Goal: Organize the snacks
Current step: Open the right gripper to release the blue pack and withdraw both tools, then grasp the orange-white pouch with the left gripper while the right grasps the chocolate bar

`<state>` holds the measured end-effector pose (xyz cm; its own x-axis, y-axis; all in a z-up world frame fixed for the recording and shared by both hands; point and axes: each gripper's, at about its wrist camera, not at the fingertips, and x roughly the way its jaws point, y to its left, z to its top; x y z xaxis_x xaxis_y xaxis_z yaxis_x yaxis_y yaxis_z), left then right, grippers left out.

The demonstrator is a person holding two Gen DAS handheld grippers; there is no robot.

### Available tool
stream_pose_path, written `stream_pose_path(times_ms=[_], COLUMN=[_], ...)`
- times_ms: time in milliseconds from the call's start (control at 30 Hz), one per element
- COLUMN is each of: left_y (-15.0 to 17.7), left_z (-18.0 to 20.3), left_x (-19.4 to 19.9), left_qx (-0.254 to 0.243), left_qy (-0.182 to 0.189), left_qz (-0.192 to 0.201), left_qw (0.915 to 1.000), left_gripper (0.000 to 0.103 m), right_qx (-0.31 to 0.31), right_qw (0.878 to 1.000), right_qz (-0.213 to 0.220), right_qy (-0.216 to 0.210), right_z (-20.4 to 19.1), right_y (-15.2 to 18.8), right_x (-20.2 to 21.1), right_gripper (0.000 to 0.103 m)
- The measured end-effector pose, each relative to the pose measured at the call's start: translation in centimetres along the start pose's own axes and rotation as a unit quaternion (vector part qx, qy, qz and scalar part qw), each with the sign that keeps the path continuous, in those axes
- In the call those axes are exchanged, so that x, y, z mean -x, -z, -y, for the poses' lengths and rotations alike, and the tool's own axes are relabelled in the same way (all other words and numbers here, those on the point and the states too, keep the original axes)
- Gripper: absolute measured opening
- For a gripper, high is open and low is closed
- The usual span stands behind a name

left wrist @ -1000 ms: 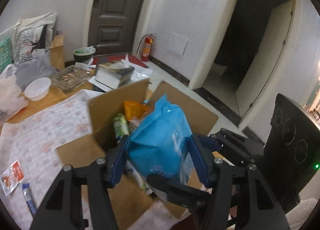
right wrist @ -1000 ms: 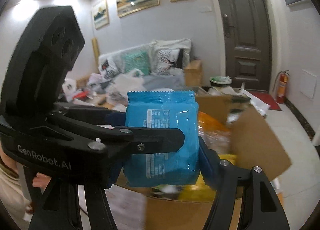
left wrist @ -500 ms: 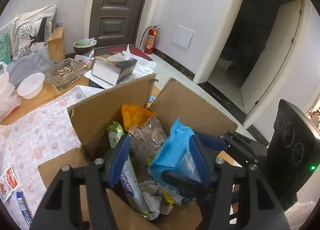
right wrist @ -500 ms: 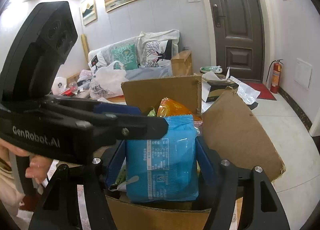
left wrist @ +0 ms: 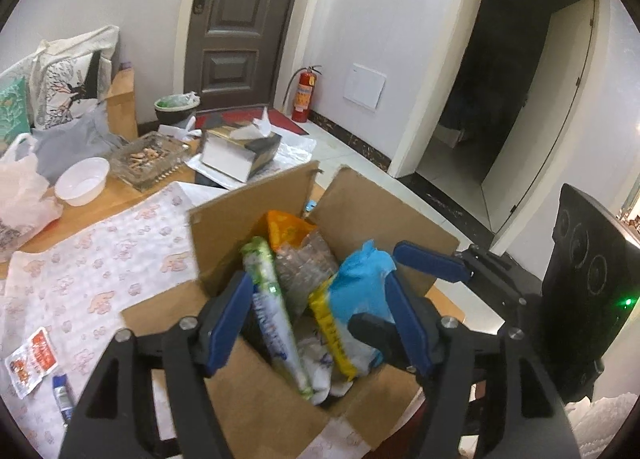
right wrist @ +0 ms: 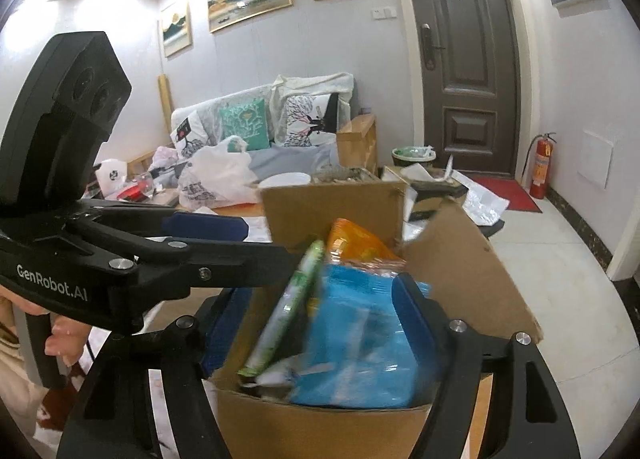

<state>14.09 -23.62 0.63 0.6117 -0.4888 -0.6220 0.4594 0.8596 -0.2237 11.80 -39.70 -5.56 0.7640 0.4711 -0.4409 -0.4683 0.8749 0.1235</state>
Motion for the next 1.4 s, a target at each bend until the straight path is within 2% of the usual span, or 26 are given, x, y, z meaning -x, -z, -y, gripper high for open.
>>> stream_pose_path(times_ms=[267,433,600,767,967,1167,1400], left_y=[3.0,5.8,9.2,12.4,15.2,15.7,15.1], left_z=[-3.6,-7.8,-12.8,-17.9,-22.4,-26.6,-30.7], left_x=[7.1,11.7,15.2,17.8,18.5,16.7,11.5], left_qx=[0.019,0.037,0.066,0.094,0.1,0.089,0.087], left_qy=[-0.044,-0.097,-0.136,-0.162,-0.181,-0.211,-0.181], left_qz=[0.029,0.042,0.046,0.046,0.031,0.014,-0.038], left_qw=[0.9984,0.9936,0.9874,0.9813,0.9779,0.9735,0.9788], left_gripper=[0.066,0.069,0.071,0.071,0.076,0.077,0.077], right_qx=[0.048,0.068,0.082,0.091,0.09,0.078,0.073], right_qw=[0.998,0.994,0.99,0.984,0.977,0.973,0.968], right_qz=[0.0,-0.007,-0.026,-0.069,-0.124,-0.161,-0.201], right_qy=[-0.043,-0.083,-0.111,-0.135,-0.147,-0.144,-0.13], right_z=[-7.0,-12.2,-17.6,-22.6,-26.3,-27.5,-27.7], right_y=[-1.1,-1.6,-1.6,-0.7,1.0,2.3,4.4], right_x=[0.2,-0.7,-3.2,-7.2,-12.5,-17.6,-23.6], right_gripper=[0.069,0.069,0.069,0.069,0.069,0.069,0.069])
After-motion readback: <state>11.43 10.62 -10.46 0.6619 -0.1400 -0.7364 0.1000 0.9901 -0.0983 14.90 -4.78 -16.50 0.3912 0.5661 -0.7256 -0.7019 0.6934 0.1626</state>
